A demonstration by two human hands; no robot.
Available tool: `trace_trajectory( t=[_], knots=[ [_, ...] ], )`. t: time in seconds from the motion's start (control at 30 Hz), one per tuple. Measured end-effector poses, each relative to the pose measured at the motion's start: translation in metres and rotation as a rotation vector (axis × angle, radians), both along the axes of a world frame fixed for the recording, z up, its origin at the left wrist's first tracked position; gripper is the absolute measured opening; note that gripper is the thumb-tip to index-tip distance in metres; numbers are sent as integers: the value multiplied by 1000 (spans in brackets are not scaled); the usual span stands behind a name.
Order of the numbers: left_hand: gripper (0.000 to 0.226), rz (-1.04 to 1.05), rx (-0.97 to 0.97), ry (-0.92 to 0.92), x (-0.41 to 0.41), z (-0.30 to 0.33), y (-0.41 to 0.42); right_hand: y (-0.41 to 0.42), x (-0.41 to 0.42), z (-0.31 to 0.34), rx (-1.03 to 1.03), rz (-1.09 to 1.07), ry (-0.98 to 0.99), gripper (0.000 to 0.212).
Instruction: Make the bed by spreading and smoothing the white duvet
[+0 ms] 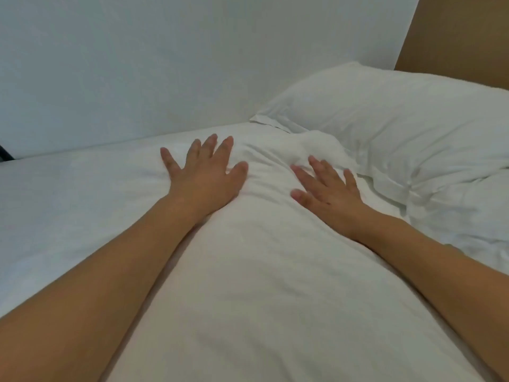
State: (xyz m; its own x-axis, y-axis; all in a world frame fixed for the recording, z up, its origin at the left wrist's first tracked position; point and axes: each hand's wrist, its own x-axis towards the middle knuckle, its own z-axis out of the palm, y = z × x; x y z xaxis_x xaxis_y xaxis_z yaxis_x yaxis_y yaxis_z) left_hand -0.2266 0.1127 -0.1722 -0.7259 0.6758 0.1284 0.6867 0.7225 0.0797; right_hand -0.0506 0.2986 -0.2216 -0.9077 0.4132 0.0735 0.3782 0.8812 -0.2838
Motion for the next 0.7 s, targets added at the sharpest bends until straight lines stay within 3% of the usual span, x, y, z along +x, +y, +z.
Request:
trace_trajectory(
  t=[0.1, 0.23, 0.43, 0.57, 0.7],
  knots=[
    [71, 11, -123, 136, 25, -14, -71, 9, 11, -27, -37, -30, -208, 78],
    [76, 207, -185, -129, 8, -23, -99, -3, 7, 4, 5, -141, -346, 69],
    [65, 107, -6, -264, 98, 31, -90, -77, 90, 98, -120, -240, -25, 58],
    [62, 8, -23, -275, 176, 54, -119, -129, 172, 133, 128, -129, -90, 64],
    [63, -10, -11, -313, 240, 99, -143, -172, 243, 160, 130, -189, -62, 66]
  ],
)
